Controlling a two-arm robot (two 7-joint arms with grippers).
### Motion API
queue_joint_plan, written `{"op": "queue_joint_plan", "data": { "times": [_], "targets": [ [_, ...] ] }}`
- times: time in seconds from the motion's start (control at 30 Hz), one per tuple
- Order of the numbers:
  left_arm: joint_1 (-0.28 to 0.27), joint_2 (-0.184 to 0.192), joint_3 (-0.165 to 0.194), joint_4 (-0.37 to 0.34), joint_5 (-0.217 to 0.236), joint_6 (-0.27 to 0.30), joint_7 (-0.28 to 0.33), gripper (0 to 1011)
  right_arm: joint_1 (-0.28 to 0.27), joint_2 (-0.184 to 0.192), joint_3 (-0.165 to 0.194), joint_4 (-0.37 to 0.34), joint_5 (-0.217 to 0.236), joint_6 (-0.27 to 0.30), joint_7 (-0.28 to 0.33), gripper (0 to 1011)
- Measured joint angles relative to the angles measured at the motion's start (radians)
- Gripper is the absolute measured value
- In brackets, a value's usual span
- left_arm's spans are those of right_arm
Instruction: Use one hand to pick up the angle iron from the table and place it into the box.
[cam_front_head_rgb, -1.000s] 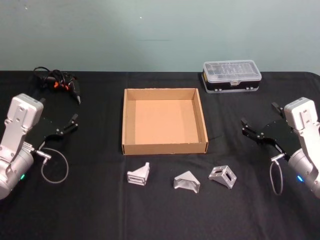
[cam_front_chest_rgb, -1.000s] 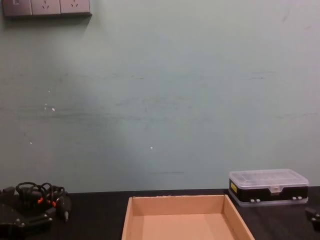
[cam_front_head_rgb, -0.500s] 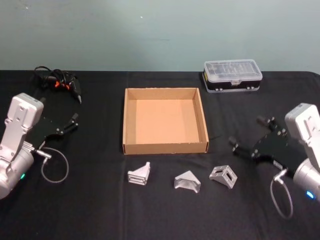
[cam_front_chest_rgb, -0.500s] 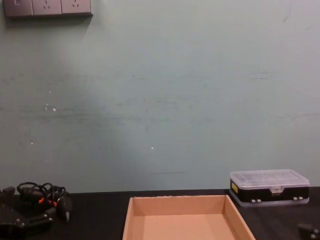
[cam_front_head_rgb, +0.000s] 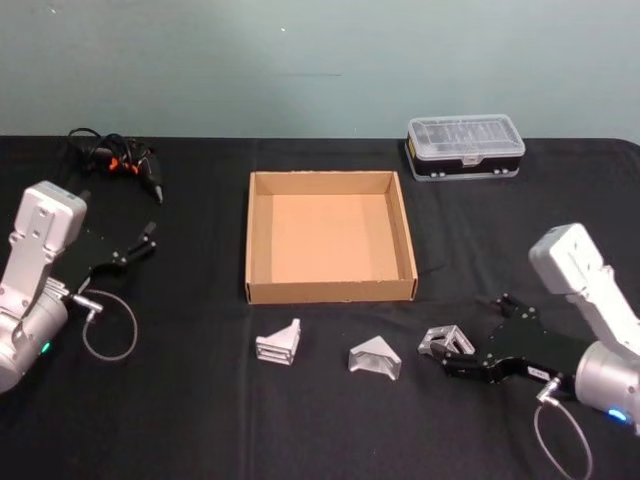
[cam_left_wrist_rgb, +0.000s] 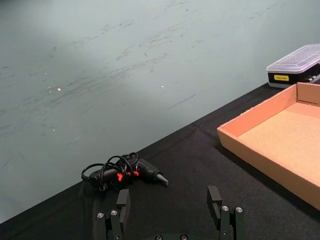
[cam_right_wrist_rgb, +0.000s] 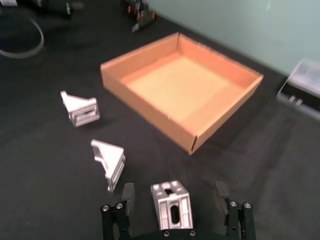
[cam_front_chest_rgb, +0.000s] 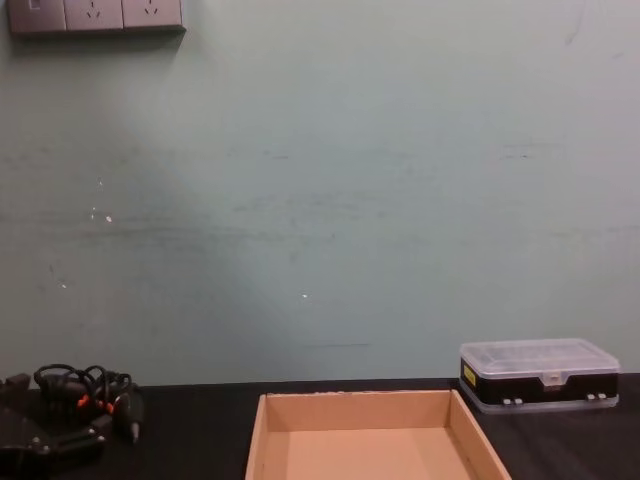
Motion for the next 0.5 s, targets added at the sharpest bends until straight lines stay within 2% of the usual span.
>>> {"op": "queue_joint_plan", "data": {
  "times": [0.13,0.27,0.5],
  "targets": [
    [0.000,0.000,0.000,0.000,0.000,0.000,0.000,1011,0.042,-0.023,-0.023,0.034,-0.020,0.072,0.020,1004],
    [0.000,0.000,0.000,0.000,0.000,0.000,0.000,1011,0.070,-0.042,-0.037,0.061,-0.039,0.109,0.034,1004],
    [0.000,0.000,0.000,0.000,0.000,0.000,0.000,1011,0.099,-0.073,-0.047,0.090,-0.065,0.138,0.050,1004]
  ]
}}
